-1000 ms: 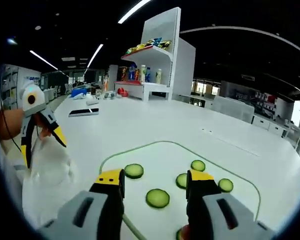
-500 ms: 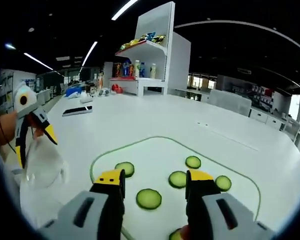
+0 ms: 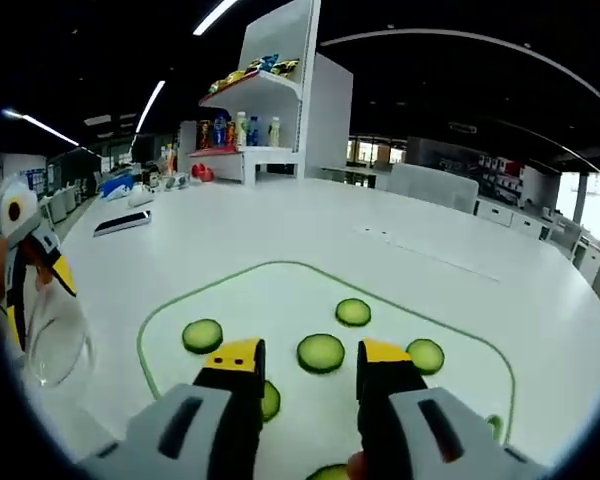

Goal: Open the petri dish lid, add cucumber slices into the petri dish, and close the lid

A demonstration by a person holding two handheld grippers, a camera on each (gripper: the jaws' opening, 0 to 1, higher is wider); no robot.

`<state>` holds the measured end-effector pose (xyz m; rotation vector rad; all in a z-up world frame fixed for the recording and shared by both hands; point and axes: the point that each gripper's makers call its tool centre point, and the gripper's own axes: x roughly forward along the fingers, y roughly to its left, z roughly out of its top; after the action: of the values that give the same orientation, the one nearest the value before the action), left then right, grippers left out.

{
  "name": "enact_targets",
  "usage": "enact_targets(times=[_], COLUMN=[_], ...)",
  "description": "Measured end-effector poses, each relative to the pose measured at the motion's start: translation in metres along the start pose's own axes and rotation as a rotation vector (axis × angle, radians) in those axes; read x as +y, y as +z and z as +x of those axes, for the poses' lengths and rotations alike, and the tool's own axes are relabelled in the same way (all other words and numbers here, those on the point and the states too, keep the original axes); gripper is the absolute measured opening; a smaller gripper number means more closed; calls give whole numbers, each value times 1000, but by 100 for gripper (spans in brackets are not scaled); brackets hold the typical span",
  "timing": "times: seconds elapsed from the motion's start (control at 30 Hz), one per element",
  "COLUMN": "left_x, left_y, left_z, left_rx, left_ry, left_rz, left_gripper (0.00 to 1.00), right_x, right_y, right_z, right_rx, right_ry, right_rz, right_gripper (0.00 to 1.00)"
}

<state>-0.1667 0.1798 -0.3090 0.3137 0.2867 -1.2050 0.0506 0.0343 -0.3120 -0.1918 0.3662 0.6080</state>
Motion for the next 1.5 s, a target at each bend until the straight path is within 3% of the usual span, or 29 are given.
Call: enact_targets(times=[0.57, 1.5], left_x=[-5, -4], left_y=[-2, -7], left_z=[1, -1], left_rx=[8, 25], left_ry=[-14, 3], left_rz=[3, 10], left_gripper=[68, 67], right_x=[-3, -2], right_y=[-10, -8], right_z=[14, 17], right_rx=[45, 29], right_ry=[-10, 6], right_rz=[12, 30], right_gripper=[32, 22])
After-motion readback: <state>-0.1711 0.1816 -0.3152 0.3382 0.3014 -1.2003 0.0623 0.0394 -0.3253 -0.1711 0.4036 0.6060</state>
